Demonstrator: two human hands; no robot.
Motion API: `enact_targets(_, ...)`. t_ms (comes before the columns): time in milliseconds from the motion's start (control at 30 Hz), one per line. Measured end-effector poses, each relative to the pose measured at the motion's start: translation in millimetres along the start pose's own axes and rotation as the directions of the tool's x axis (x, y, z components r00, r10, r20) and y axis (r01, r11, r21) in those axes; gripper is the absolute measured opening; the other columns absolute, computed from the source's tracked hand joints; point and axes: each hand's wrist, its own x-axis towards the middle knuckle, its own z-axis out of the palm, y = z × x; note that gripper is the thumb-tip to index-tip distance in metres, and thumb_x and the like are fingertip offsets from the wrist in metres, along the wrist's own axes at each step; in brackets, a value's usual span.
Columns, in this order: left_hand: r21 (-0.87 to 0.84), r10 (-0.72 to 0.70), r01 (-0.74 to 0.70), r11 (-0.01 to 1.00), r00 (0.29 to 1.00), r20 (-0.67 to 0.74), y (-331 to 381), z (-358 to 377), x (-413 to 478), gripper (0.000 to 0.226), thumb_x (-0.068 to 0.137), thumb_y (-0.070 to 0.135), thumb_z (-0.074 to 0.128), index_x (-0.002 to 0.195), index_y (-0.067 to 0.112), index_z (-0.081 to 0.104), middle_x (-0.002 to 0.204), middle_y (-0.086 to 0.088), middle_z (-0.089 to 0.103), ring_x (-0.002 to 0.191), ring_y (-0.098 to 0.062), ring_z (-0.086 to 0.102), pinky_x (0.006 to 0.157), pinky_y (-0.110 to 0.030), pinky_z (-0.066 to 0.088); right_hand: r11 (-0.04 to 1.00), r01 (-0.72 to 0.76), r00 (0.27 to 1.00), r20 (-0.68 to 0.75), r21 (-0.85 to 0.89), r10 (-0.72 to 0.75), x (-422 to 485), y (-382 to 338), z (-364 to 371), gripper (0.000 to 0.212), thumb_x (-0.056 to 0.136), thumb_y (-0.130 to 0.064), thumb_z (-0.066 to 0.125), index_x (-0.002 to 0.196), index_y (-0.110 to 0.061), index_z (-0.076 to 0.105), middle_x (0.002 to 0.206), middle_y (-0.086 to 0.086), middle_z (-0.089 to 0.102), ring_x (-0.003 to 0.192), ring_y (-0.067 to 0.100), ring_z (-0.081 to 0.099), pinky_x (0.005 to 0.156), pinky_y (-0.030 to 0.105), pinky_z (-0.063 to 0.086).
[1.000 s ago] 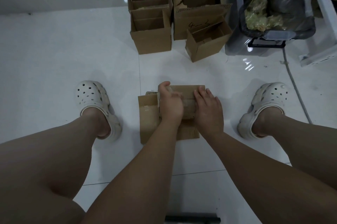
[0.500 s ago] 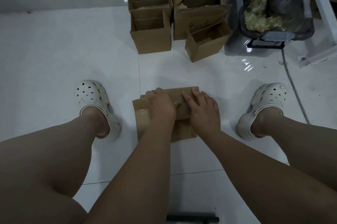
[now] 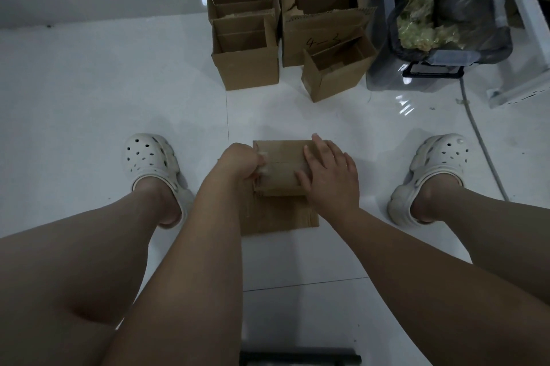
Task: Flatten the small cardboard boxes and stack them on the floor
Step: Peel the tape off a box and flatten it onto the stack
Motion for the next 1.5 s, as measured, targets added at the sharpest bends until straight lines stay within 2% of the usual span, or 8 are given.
enact_targets(200,-0.125,-0.038,0.044,0.991,0.998,0.051,14,-24,0,0.017,0.096,-0.001,0.045,0.082,-0.001,0.053,0.081,-0.017,0.060,0.071,-0.023,0.061,0.081,-0.037,0.056,0.999,-0.023,1.000,-0.005,0.029,0.023,7,3,2,0.057,0.097,-0.050,0.034,0.147,-0.021,0.036,0.154,-0.006,0.031,0.144,0.018,0.020,0.117,0.041,0.018)
enact_targets(367,-0.347,-0.055,0.085,0.934,0.994,0.095,22,-31,-8,0.022,0.097,-0.007,0.028,0.090,0.005,0.046,0.088,-0.025,0.063,0.077,-0.032,0.068,0.062,-0.036,0.060,0.990,-0.036,0.997,-0.064,0.138,0.045,8,14,2,0.054,0.097,-0.045,0.041,0.143,-0.017,0.042,0.150,0.000,0.040,0.141,0.022,0.028,0.112,0.040,0.028)
enact_targets(500,-0.369,-0.059,0.057,0.928,0.998,0.008,13,-17,0,0.033,0.092,-0.014,0.029,0.092,0.009,0.053,0.099,-0.021,0.062,0.077,-0.025,0.067,0.070,-0.034,0.059,0.984,-0.039,0.996,-0.075,0.171,0.052,7,18,3,0.053,0.097,-0.044,0.042,0.142,-0.016,0.043,0.148,0.001,0.042,0.140,0.022,0.030,0.108,0.041,0.035)
enact_targets(733,-0.668,-0.179,0.134,0.732,0.984,0.000,-14,7,10,0.030,0.085,-0.007,0.031,0.068,0.004,0.054,0.062,-0.008,0.044,0.031,-0.011,0.039,0.037,-0.017,0.038,0.973,-0.050,0.991,-0.107,0.226,0.076,2,16,7,0.051,0.096,-0.043,0.046,0.140,-0.017,0.046,0.146,0.003,0.043,0.139,0.024,0.031,0.101,0.042,0.042)
enact_targets(1033,-0.607,-0.137,0.041,0.794,0.984,-0.114,-16,22,25,0.041,0.097,0.043,0.039,0.077,0.010,0.055,0.069,-0.003,0.060,0.065,-0.016,0.058,0.063,-0.029,0.048,0.973,-0.100,0.986,-0.108,0.207,0.124,4,18,8,0.052,0.096,-0.047,0.042,0.141,-0.019,0.044,0.146,0.002,0.040,0.129,0.025,0.043,0.096,0.040,0.048)
enact_targets(1300,-0.951,-0.149,0.005,0.308,0.988,-0.043,-35,26,21,0.037,0.097,0.046,0.044,0.103,0.010,0.053,0.073,-0.002,0.066,0.070,-0.014,0.063,0.068,-0.030,0.056,0.968,-0.103,0.987,-0.100,0.229,0.129,0,17,9,0.053,0.097,-0.048,0.039,0.143,-0.022,0.040,0.150,0.000,0.034,0.117,0.024,0.053,0.084,0.039,0.053)
enact_targets(1400,-0.903,-0.234,-0.040,0.429,0.960,-0.154,-30,21,20,0.034,0.100,0.042,0.035,0.095,0.011,0.047,0.071,-0.001,0.042,0.056,-0.013,0.036,0.046,-0.018,0.042,0.968,-0.102,0.988,-0.092,0.230,0.126,1,16,8,0.053,0.097,-0.048,0.039,0.143,-0.022,0.040,0.150,0.000,0.034,0.117,0.024,0.053,0.086,0.039,0.052)
enact_targets(1500,-0.728,-0.129,-0.129,0.673,0.949,-0.288,-15,20,14,0.036,0.100,0.044,0.026,0.124,0.021,0.040,0.090,-0.005,0.043,0.059,-0.012,0.037,0.045,-0.021,0.034,0.974,-0.092,0.989,-0.098,0.209,0.114,0,13,8,0.053,0.097,-0.047,0.040,0.143,-0.021,0.041,0.149,0.002,0.036,0.116,0.026,0.052,0.089,0.040,0.049)
